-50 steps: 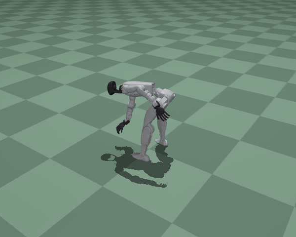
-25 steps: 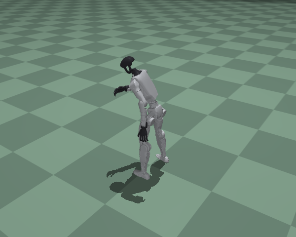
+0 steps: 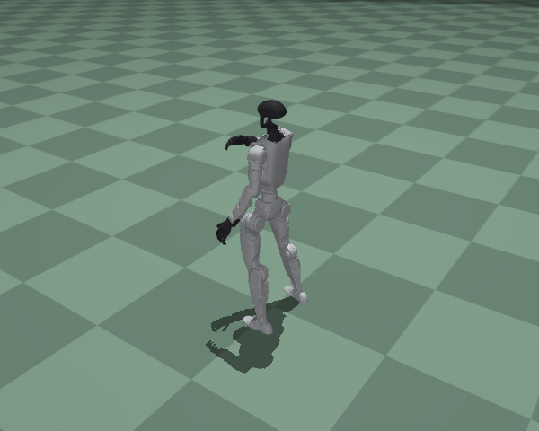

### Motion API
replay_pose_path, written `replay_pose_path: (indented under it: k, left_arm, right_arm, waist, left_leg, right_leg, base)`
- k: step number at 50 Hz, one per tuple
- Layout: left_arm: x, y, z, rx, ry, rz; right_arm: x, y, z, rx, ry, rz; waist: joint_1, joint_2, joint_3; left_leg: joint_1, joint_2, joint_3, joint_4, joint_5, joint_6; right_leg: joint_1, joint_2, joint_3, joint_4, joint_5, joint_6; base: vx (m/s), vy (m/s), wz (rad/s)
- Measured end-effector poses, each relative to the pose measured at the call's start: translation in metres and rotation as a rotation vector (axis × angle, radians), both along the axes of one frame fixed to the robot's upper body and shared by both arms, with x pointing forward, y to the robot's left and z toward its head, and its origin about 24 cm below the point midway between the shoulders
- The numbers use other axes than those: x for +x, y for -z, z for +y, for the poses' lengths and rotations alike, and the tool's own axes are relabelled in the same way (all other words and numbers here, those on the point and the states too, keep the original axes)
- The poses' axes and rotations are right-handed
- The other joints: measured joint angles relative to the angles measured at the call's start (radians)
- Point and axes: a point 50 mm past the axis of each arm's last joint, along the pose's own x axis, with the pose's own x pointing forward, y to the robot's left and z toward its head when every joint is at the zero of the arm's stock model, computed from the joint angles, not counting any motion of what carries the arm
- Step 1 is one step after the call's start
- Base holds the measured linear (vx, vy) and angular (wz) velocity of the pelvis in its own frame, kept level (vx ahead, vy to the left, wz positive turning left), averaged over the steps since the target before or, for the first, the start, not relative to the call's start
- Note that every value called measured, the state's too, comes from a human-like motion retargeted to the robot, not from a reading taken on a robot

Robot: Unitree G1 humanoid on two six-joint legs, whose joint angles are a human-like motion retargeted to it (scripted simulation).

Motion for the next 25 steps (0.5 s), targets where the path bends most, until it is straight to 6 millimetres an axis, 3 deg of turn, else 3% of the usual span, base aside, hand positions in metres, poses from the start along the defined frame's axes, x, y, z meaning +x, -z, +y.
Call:
replay_pose_path:
  k: [14, 20, 25]
  left_arm:
    - [-0.013, 0.007, -0.008, -0.013, 0.020, 0.070]
    - [-0.013, 0.009, -0.014, -0.029, 0.028, 0.074]
    - [0.001, 0.006, -0.020, -0.059, 0.068, 0.036]
  right_arm:
    - [0.032, 0.010, -0.047, -0.143, 0.342, -0.097]
    - [0.052, 0.019, -0.077, -0.230, 0.526, -0.110]
    - [0.079, 0.023, -0.114, -0.307, 0.745, -0.105]
  waist:
    - [-0.051, 0.058, 0.046]
    - [-0.071, 0.086, 0.116]
    - [-0.084, 0.112, 0.206]
  left_leg:
    - [0.002, 0.011, 0.038, 0.011, -0.002, 0.005]
    - [-0.014, 0.012, 0.054, -0.006, 0.015, 0.001]
    - [-0.060, 0.007, 0.074, -0.023, 0.038, -0.003]
  right_leg:
    - [-0.026, 0.012, 0.038, 0.021, -0.003, -0.002]
    - [-0.058, 0.016, 0.055, 0.013, 0.016, -0.003]
    - [-0.121, 0.016, 0.079, 0.001, 0.050, -0.002]
  base:
    - [0.00, 0.00, -0.06]
    - [-0.06, -0.01, -0.11]
    - [-0.12, 0.00, -0.20]
